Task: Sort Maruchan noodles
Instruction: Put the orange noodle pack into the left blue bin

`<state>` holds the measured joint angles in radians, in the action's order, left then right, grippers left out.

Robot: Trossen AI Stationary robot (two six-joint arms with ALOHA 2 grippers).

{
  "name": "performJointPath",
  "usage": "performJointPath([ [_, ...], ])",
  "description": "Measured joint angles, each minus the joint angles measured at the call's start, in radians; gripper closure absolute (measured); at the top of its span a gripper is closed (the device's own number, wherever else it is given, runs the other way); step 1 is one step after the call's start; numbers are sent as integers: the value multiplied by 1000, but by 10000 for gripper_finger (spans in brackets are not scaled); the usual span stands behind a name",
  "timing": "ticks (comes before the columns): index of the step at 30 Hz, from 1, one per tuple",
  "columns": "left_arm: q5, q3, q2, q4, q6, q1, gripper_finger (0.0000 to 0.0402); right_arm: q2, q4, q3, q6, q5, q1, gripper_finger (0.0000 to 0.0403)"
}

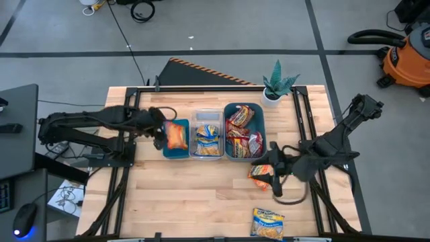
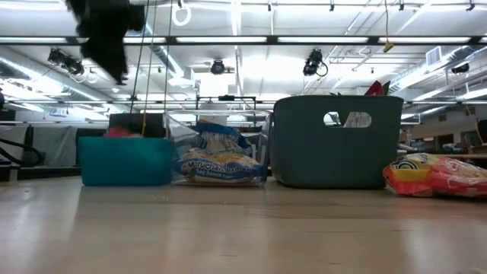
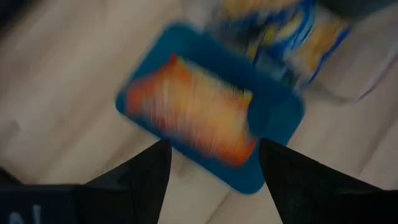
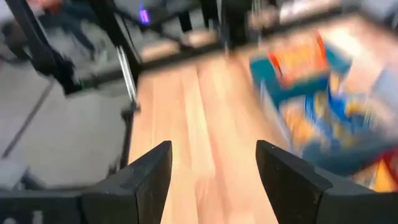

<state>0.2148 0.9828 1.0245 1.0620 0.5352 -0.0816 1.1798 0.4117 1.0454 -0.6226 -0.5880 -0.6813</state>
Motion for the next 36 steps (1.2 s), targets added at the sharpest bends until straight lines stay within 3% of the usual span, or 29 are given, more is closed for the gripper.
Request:
performJointPath([
  [3,13,64,0,-72,-31,46,161,36,97,0,-93,77,9,165],
  [10,4,59,69,-341,-70,221,170,140,326,0,-313,234,2,165],
  [15,14,58,141,-478,-81,311,171,240,417,0,-378,297,-27,170],
  [19,14,57,168,-510,-78,351,171,320,460,0,-396,344,-46,185],
  [24,26,57,170,-510,-76,368,171,391,574,0,-532,378,-53,203],
  [32,29,57,170,-503,-76,368,171,499,455,0,-517,412,-56,206],
  [36,36,57,170,-503,-76,368,171,561,417,4,-451,345,-91,206],
])
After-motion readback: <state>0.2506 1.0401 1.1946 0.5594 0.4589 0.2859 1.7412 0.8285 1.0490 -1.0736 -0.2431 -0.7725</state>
